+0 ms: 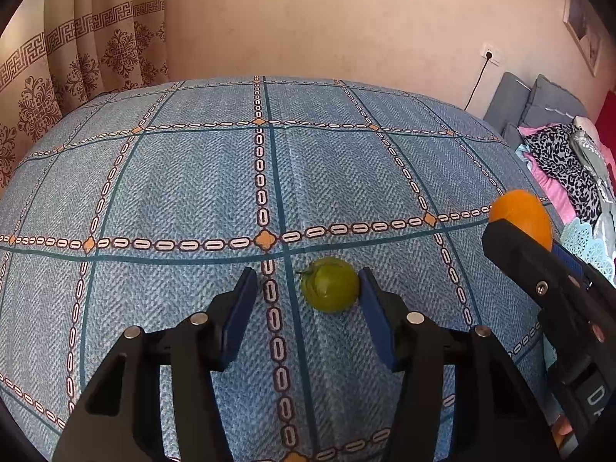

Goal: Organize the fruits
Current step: 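Grasp the small green tomato with the left tool while the right tool holds the orange, then carry the green tomato and the small orange over the basket with both tools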

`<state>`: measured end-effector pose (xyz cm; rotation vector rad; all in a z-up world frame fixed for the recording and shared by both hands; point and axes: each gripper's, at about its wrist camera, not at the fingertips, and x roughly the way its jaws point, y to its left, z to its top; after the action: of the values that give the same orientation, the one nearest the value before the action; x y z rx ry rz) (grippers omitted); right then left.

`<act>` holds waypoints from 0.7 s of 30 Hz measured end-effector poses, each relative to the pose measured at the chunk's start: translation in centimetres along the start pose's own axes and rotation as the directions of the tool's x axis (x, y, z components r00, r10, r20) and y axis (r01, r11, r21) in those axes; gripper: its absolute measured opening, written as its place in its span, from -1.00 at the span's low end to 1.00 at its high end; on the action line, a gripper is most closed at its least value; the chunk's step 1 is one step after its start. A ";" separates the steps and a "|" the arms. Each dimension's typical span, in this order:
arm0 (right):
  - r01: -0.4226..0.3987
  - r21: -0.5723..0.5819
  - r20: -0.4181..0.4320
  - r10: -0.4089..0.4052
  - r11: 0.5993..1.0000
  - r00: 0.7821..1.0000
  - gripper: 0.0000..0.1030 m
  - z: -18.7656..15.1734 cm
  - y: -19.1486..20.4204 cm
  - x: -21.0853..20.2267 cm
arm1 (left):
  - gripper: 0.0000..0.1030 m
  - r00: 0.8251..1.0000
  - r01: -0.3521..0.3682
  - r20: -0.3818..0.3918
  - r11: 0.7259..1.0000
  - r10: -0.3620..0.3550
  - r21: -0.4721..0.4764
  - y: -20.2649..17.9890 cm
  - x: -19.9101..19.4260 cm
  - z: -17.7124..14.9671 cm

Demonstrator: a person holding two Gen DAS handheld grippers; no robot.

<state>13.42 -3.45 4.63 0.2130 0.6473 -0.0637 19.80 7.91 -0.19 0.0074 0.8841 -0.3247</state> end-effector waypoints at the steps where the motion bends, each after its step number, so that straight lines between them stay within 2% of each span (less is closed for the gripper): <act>1: 0.000 0.000 -0.001 0.000 1.000 1.000 -0.33 0.0 0.0 0.0 | -0.09 1.000 0.006 0.001 1.000 -0.006 -0.003 0.0 0.1 0.1; 4: -0.001 -0.005 -0.002 0.001 1.000 1.000 -0.33 -0.1 0.2 0.0 | -0.42 0.999 0.045 0.003 0.999 -0.045 -0.017 0.1 0.1 0.2; 7: -0.001 -0.006 0.001 0.001 1.000 1.000 -0.33 -0.1 0.3 0.0 | -0.42 0.998 0.063 0.006 0.997 -0.062 -0.039 0.5 -0.1 0.0; 10: -0.006 -0.003 0.000 0.006 1.000 1.000 -0.33 -0.2 0.3 -0.1 | -0.42 0.998 0.052 0.024 0.998 -0.051 -0.037 0.7 -0.8 -0.2; 21: -0.030 -0.024 0.043 0.031 0.999 0.999 -0.33 0.0 1.5 -2.0 | -0.42 0.985 0.008 0.174 0.999 -0.002 -0.033 1.3 -6.7 0.8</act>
<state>11.98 -1.98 6.13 0.1983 0.6015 -0.0315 16.83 10.86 5.26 -0.0537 0.7157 -0.3100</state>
